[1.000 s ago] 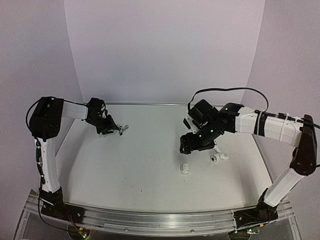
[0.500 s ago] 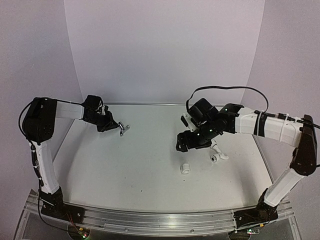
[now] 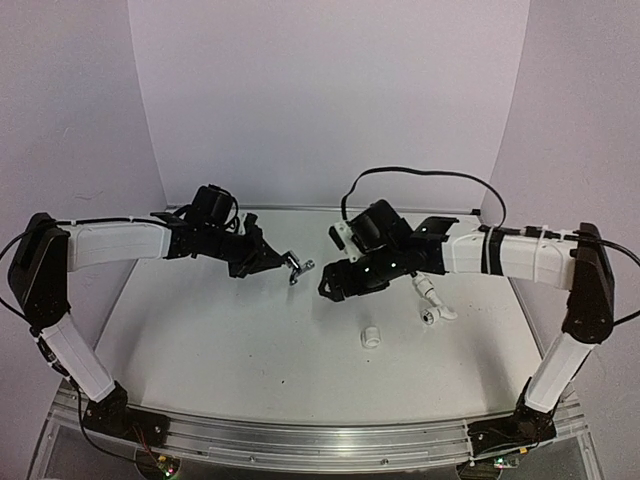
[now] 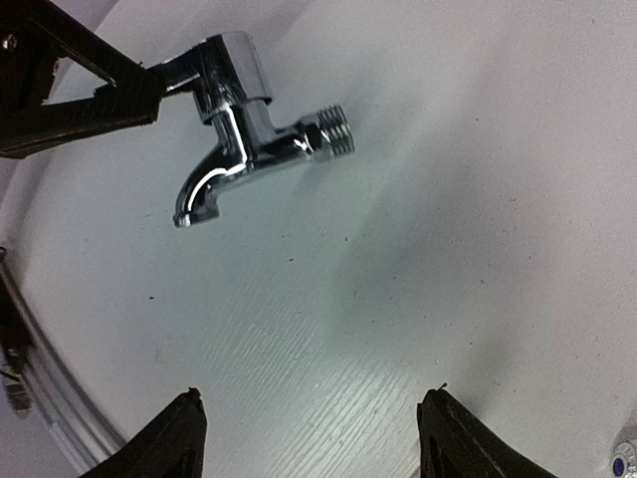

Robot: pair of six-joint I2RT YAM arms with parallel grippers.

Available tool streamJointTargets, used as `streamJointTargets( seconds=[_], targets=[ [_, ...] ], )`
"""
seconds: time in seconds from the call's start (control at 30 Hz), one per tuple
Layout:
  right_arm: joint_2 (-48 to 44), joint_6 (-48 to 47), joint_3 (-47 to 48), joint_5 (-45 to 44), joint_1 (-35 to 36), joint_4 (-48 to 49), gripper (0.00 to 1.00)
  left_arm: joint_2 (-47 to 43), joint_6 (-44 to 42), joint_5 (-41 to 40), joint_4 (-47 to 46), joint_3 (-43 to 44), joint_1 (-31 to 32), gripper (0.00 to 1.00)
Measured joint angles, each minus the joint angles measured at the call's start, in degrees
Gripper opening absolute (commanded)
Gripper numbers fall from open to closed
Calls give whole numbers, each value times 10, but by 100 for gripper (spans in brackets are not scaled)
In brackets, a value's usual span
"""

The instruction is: Install the water faucets

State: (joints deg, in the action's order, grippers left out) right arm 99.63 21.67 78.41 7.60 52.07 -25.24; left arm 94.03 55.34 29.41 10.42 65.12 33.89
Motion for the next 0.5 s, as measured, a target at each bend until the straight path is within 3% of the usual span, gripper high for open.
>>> streamJointTargets(
  seconds=[0.27, 0.5],
  targets=[
    [103, -103, 47, -242, 147, 31, 76, 1, 126, -16, 12, -5, 30, 0],
    [120, -145, 64, -366, 162, 57, 75, 14, 155, -6, 11, -4, 35, 0]
  ],
)
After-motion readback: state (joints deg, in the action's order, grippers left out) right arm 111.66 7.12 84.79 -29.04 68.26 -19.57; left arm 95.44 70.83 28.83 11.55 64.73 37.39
